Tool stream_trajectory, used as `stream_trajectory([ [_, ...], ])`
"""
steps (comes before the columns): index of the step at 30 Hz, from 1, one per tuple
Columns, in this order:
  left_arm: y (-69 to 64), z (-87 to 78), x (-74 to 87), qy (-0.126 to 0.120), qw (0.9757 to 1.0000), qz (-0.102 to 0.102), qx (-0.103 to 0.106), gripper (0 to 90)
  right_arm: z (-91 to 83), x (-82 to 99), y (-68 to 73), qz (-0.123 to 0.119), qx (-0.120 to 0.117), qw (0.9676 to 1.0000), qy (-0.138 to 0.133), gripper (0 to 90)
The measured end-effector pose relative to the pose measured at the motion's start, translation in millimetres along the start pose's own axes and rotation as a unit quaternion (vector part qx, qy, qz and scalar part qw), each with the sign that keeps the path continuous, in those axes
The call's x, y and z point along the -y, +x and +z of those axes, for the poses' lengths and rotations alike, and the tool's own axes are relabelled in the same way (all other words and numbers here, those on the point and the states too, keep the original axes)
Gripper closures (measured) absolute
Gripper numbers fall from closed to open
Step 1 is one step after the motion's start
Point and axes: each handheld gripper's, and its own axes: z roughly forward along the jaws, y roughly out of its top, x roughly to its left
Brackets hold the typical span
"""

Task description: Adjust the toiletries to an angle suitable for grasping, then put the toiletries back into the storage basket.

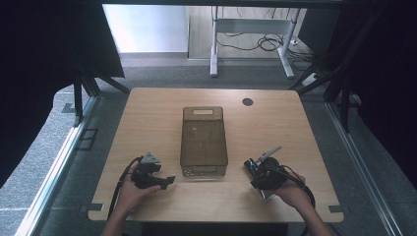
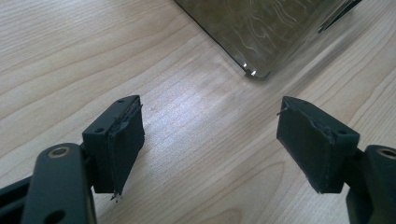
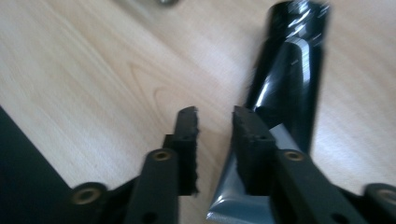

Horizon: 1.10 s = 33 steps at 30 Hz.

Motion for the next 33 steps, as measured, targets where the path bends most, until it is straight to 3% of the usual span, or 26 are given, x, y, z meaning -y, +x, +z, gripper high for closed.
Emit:
stream_trajectory([
  [6, 0.9, 1.2, -0.2, 0.002, 1.0, 0.001, 0.0, 23.7, -9.3, -5.2, -5.2, 0.016, 0.022, 0.9994, -0.02, 47.5],
  [21, -0.1, 2.3, -1.1, 0.005, 1.0, 0.005, 0.002, 23.7, 5.3, -13.1, -19.1, 0.035, 0.052, 0.998, 0.005, 34.4],
  [33, 4.3, -4.2, -1.8, -0.008, 1.0, 0.0, 0.003, 23.9, 22.5, -24.3, -19.6, 0.033, 0.072, 0.9961, 0.038, 33.1],
])
